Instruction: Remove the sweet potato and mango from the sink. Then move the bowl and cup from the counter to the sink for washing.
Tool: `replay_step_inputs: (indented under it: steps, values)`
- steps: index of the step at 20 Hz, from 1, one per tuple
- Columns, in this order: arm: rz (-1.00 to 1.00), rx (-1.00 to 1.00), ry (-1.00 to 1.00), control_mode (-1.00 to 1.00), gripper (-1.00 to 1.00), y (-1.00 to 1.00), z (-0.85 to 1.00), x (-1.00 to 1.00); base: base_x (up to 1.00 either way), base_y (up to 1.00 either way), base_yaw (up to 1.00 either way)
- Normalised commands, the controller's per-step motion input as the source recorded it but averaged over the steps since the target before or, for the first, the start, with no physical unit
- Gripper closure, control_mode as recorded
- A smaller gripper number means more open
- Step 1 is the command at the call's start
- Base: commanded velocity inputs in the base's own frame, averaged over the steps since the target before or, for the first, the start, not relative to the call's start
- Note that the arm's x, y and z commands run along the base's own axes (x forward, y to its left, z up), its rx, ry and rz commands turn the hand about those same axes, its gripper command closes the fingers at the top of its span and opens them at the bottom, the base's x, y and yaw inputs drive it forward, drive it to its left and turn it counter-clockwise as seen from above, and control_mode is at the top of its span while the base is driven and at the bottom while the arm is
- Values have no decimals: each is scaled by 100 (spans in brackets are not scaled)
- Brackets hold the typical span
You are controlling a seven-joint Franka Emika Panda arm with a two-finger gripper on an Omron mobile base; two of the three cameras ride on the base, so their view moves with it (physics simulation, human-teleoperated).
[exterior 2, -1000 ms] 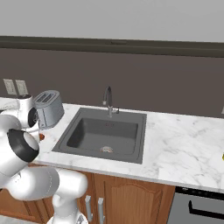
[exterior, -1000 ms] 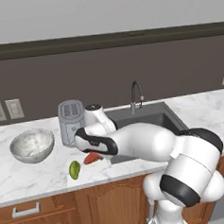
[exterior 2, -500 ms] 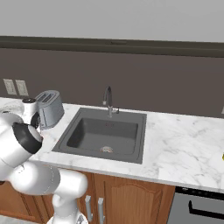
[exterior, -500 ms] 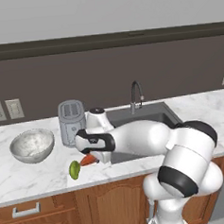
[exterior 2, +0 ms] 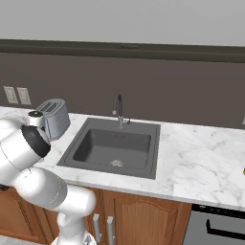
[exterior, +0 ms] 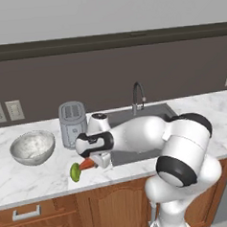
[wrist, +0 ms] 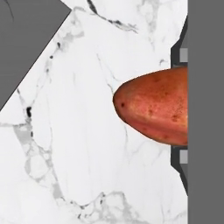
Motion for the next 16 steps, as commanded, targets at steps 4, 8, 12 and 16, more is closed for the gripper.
replay_step_inputs:
  steps: [4,8,12,16]
  values:
    - [0,2,0,-100,100,8,-16,10,0,0,0]
    - [0,0,1,-100,100,8,-15,12,0,0,0]
    - [0,0,3,-100,100,8,-16,13,0,0,0]
    - [0,0,2,-100,100,11,-16,12,0,0,0]
